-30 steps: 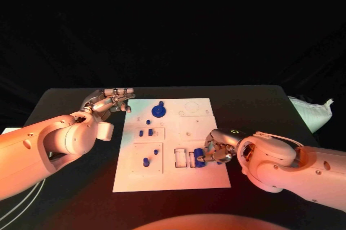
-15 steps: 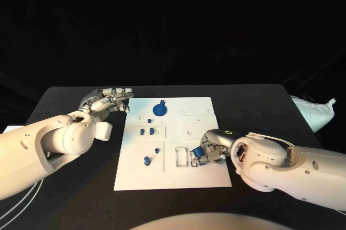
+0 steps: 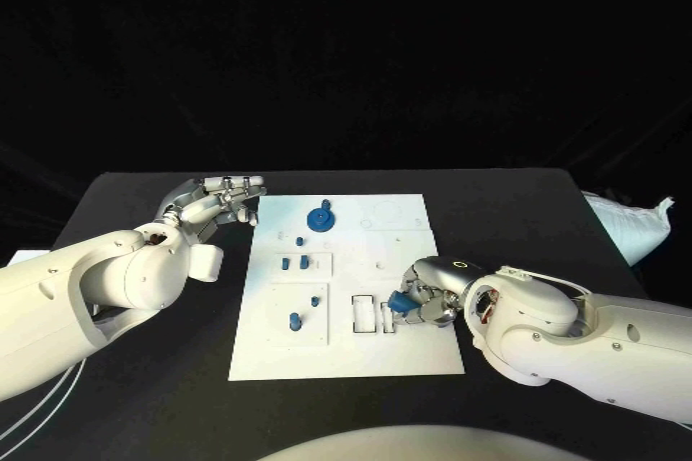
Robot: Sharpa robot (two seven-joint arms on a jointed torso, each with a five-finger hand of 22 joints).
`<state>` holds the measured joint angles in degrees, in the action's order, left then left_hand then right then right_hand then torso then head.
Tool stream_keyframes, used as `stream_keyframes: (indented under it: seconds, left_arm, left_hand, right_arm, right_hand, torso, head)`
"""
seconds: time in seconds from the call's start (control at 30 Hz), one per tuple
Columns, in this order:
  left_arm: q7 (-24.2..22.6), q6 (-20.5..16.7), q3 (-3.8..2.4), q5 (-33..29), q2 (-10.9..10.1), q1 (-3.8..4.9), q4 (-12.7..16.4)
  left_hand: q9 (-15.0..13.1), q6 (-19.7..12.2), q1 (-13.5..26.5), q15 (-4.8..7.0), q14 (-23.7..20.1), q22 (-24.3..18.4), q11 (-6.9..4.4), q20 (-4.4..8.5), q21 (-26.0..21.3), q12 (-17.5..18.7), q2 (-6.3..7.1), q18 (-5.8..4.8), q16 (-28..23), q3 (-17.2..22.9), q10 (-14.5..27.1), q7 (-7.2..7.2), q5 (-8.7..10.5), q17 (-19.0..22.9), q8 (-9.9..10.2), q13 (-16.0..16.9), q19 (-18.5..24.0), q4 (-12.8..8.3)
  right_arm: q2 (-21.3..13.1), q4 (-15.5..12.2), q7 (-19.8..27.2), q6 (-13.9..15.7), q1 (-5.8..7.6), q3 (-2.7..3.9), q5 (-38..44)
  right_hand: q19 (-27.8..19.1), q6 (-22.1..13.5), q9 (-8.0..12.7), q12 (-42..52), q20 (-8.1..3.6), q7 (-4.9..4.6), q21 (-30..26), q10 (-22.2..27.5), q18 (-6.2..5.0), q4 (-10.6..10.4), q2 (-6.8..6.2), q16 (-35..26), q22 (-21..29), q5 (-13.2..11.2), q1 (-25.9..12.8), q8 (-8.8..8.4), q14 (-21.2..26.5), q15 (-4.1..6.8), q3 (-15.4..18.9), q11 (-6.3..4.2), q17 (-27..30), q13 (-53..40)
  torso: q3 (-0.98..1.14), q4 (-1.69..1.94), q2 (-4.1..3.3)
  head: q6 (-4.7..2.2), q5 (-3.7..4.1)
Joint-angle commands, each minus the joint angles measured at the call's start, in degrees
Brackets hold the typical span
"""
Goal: Assemble the parts on the task board
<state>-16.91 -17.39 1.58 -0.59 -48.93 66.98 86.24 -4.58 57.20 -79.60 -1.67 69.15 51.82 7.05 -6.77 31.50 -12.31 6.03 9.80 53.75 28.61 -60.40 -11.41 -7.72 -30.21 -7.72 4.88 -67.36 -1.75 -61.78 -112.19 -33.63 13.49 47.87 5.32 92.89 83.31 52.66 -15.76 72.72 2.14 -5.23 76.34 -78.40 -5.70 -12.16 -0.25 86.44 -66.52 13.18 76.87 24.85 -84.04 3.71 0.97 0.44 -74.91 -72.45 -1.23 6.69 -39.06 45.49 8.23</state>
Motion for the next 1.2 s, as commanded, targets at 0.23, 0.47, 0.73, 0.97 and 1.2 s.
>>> stream_keyframes:
  seconds: [0.23,0.47,0.73,0.97,1.2]
  left_arm:
    - [-0.1,1.2,-0.01,-0.1,0.2,0.0,0.0]
    - [0.1,1.3,0.0,-0.1,0.3,0.0,0.1]
    - [0.1,1.3,0.0,-0.1,0.4,0.0,0.1]
    - [0.1,1.4,0.0,-0.1,0.5,0.0,0.1]
    - [0.2,1.4,0.0,-0.1,0.5,0.01,0.2]
  left_hand:
    - [0.1,-0.5,0.3,0.09,-0.3,-0.1,0.01,-0.26,-0.3,-0.3,0.11,0.65,0.2,-0.2,0.3,0.05,-0.16,0.1,-0.3,-0.1,-0.2,-0.2]
    - [0.1,-0.5,0.3,0.09,-0.3,-0.1,0.01,-0.26,-0.3,-0.3,0.11,0.65,0.2,-0.2,0.3,0.05,-0.16,0.1,-0.3,-0.1,-0.2,-0.2]
    - [0.1,-0.5,0.3,0.09,-0.3,-0.1,0.01,-0.26,-0.3,-0.3,0.11,0.65,0.2,-0.2,0.3,0.05,-0.16,0.1,-0.3,-0.1,-0.2,-0.2]
    - [0.1,-0.5,0.3,0.09,-0.3,-0.1,0.01,-0.26,-0.3,-0.3,0.11,0.65,0.2,-0.2,0.3,0.05,-0.16,0.1,-0.3,-0.1,-0.2,-0.2]
    - [0.1,-0.5,0.3,0.09,-0.3,-0.1,0.01,-0.26,-0.3,-0.3,0.11,0.65,0.2,-0.2,0.3,0.05,-0.16,0.1,-0.3,-0.1,-0.2,-0.2]
  right_arm:
    - [-1.6,-3.4,-0.4,4.3,1.32,0.94,-9.3]
    - [-1.0,-4.8,-0.4,3.5,2.68,1.09,-11.1]
    - [1.5,-3.6,-0.8,-1.3,3.03,1.09,-9.4]
    - [3.8,-1.9,-1.3,-4.3,3.08,0.99,-6.1]
    - [4.9,-0.6,-1.6,-6.2,3.08,0.92,-1.5]
  right_hand:
    - [0.1,1.4,-1.4,-0.2,-0.36,0.55,0.3,-0.9,1.19,-3.8,0.23,0.2,-0.1,5.2,-1.8,0.23,-4.8,0.27,-0.2,-0.34,-9.6,-0.1]
    - [0.1,1.7,-2.2,-0.3,-0.31,0.56,0.3,-1.1,1.19,-4.4,-0.82,0.2,-0.1,9.9,-5.2,0.3,-4.8,0.25,1.1,-0.3,-9.6,-0.4]
    - [0.0,2.4,-3.2,-1.8,-0.41,0.91,0.0,-0.5,1.09,-4.5,-0.63,-0.2,0.2,10.8,-8.3,0.66,-4.7,0.42,3.2,-0.55,-9.1,0.6]
    - [-0.2,2.9,-3.7,-2.5,-0.55,1.19,-0.3,-0.3,1.02,-4.4,-0.32,-0.4,0.6,9.7,-9.1,1.01,-4.6,0.6,4.0,-0.77,-8.8,1.1]
    - [-0.4,3.4,-4.3,-3.5,-0.71,1.46,-0.7,0.1,0.9,-4.4,-0.13,-0.9,1.3,8.2,-9.6,1.35,-4.5,0.79,5.1,-1.0,-8.2,1.7]
  torso:
    - [-0.07,0.23,0.02]
    - [-0.13,0.41,0.0]
    - [-0.14,0.4,0.01]
    - [-0.13,0.5,-0.02]
    - [-0.13,0.64,-0.01]
  head:
    - [-0.45,0.28]
    - [-0.44,0.22]
    - [-0.28,0.0]
    - [-0.19,0.02]
    - [-0.08,-0.05]
